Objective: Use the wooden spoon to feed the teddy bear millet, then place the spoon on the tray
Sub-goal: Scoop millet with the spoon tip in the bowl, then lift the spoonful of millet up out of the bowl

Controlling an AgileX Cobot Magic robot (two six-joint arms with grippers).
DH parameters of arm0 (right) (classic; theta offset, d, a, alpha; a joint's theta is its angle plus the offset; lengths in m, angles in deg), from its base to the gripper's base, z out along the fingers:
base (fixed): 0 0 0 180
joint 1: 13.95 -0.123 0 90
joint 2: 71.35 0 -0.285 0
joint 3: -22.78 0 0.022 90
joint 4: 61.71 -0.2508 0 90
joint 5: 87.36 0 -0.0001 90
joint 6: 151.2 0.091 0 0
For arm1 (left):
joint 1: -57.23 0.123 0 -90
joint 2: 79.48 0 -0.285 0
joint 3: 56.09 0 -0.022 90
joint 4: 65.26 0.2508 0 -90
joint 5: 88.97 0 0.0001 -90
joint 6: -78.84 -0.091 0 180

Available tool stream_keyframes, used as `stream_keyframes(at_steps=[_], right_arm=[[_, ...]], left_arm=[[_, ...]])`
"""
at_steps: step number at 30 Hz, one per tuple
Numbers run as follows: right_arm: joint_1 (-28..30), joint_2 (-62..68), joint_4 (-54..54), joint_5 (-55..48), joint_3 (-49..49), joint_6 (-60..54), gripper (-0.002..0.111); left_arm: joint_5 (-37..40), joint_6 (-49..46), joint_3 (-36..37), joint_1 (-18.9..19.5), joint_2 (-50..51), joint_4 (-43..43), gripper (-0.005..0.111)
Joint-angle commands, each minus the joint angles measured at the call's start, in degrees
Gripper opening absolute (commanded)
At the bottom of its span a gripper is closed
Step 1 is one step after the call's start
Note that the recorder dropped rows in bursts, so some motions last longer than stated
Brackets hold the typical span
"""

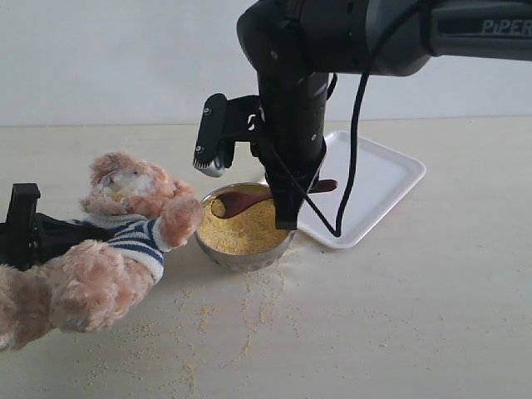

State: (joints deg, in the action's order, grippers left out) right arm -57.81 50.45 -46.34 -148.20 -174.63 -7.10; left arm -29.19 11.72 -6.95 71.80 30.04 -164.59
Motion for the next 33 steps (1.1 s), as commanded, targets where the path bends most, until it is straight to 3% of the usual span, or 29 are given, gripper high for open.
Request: stream_keyframes(at_steps=[1,14,23,33], right_arm=[[2.42,-0.88,-3.51,-0.45,0.01,-0.55,0.0],[8.07,-5.09,-11.1,-0.9,0.01,-3.61,0.0],[7.94,-9.32,-13.86,0.99,-2.52,-5.56,0.0],[7.87,-9.32,-26.73,4.07,-5.0,-11.42,0.0]], left_arm=[[1.71,-0.11,-0.3,0.05,0.11,-0.61,0.005],[1.71,-0.11,-0.3,0.05,0.11,-0.61,0.005],[2.16,-0.09,-0.3,0.05,0.11,-0.61,0.005],[2.6,-0.09,-0.3,0.05,0.11,-0.61,0.005]])
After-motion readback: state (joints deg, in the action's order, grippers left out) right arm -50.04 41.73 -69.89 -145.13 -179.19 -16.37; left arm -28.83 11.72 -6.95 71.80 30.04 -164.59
